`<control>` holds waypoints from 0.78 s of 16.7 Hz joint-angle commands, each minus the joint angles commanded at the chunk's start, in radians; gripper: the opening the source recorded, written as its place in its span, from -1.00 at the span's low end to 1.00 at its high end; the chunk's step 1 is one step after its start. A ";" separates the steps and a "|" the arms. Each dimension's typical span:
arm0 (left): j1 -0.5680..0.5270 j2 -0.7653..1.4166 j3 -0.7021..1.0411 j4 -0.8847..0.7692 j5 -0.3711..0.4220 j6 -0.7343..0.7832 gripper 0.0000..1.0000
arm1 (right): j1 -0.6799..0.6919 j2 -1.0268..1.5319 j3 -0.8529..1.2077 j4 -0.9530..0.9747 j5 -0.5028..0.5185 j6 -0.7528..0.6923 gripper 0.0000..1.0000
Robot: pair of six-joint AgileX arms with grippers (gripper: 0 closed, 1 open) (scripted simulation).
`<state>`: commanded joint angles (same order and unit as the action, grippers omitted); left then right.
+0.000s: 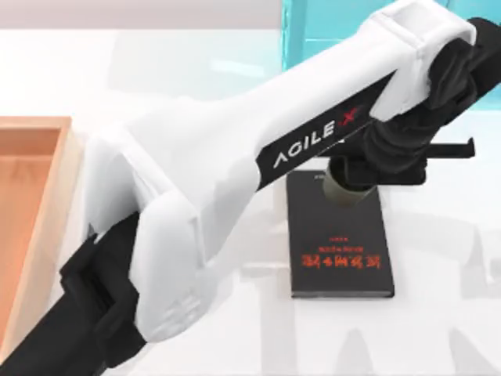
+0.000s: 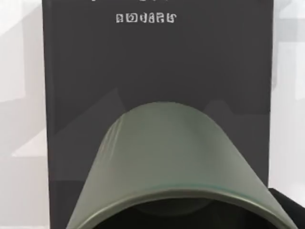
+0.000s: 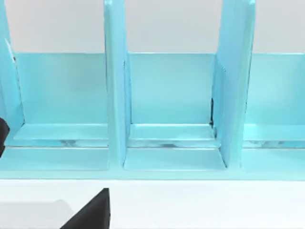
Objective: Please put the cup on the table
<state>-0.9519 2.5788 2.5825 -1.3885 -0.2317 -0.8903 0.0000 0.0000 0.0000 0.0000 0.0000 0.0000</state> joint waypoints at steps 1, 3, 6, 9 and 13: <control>0.008 -0.011 -0.012 -0.001 0.008 0.008 -1.00 | 0.000 0.000 0.000 0.000 0.000 0.000 1.00; 0.042 -0.055 -0.063 -0.009 0.037 0.036 -1.00 | 0.000 0.000 0.000 0.000 0.000 0.000 1.00; 0.118 -0.151 -0.178 -0.027 0.104 0.100 -1.00 | 0.000 0.000 0.000 0.000 0.000 0.000 1.00; 0.199 -0.252 -0.299 -0.051 0.184 0.169 -1.00 | 0.000 0.000 0.000 0.000 0.000 0.000 1.00; 0.261 -0.325 -0.395 -0.075 0.247 0.224 -1.00 | 0.000 0.000 0.000 0.000 0.000 0.000 1.00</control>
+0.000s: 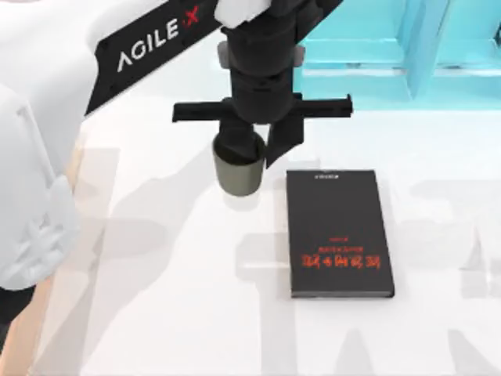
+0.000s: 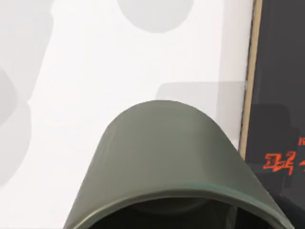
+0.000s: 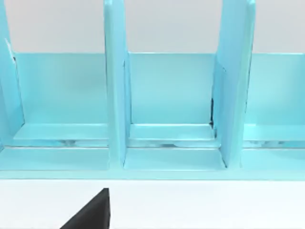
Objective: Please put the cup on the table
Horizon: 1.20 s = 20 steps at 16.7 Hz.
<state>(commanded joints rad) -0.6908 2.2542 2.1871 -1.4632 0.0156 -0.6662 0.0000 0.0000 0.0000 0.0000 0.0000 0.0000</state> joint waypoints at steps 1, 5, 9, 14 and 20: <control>0.001 -0.001 -0.001 0.000 0.001 0.001 -1.00 | 0.000 0.000 0.000 0.000 0.000 0.000 1.00; -0.003 0.004 0.000 0.003 -0.003 0.002 -1.00 | 0.000 0.000 0.000 0.000 0.000 0.000 1.00; 0.003 -0.008 -0.092 0.084 -0.001 0.007 -1.00 | 0.000 0.000 0.000 0.000 0.000 0.000 1.00; 0.011 -0.021 -0.201 0.180 0.000 0.013 -1.00 | 0.000 0.000 0.000 0.000 0.000 0.000 1.00; 0.018 -0.029 -0.303 0.274 0.001 0.017 -1.00 | 0.000 0.000 0.000 0.000 0.000 0.000 1.00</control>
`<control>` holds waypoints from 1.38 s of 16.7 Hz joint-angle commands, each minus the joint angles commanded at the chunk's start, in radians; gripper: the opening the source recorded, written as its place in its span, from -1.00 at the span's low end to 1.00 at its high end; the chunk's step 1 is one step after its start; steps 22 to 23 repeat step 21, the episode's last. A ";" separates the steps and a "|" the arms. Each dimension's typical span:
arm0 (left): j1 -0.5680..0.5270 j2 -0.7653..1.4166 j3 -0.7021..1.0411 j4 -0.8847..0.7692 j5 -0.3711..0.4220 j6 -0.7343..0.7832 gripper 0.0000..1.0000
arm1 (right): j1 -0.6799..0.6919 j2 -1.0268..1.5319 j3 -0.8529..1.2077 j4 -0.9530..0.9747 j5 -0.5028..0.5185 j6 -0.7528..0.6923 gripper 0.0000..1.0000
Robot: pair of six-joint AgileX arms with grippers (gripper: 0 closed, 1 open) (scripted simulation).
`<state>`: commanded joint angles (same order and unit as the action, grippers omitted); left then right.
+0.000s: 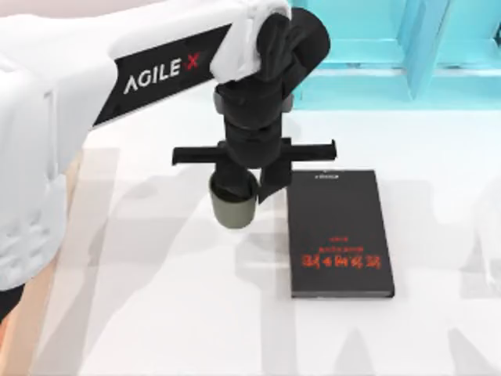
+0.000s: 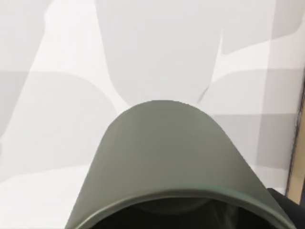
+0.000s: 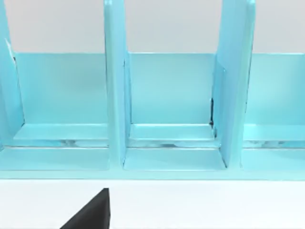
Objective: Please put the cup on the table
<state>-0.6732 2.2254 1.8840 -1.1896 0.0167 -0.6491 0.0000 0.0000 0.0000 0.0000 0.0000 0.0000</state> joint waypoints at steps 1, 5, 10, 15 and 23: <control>0.000 0.000 0.000 0.000 0.000 0.000 -1.00 | 0.000 0.000 0.000 0.000 0.000 0.000 1.00; 0.000 0.000 0.000 0.000 0.000 0.000 -0.55 | 0.000 0.000 0.000 0.000 0.000 0.000 1.00; 0.000 0.000 0.000 0.000 0.000 0.000 0.21 | 0.000 0.000 0.000 0.000 0.000 0.000 1.00; 0.000 0.000 0.000 0.000 0.000 0.000 0.96 | 0.000 0.000 0.000 0.000 0.000 0.000 1.00; 0.000 0.000 0.000 0.000 0.000 0.000 1.00 | 0.000 0.000 0.000 0.000 0.000 0.000 1.00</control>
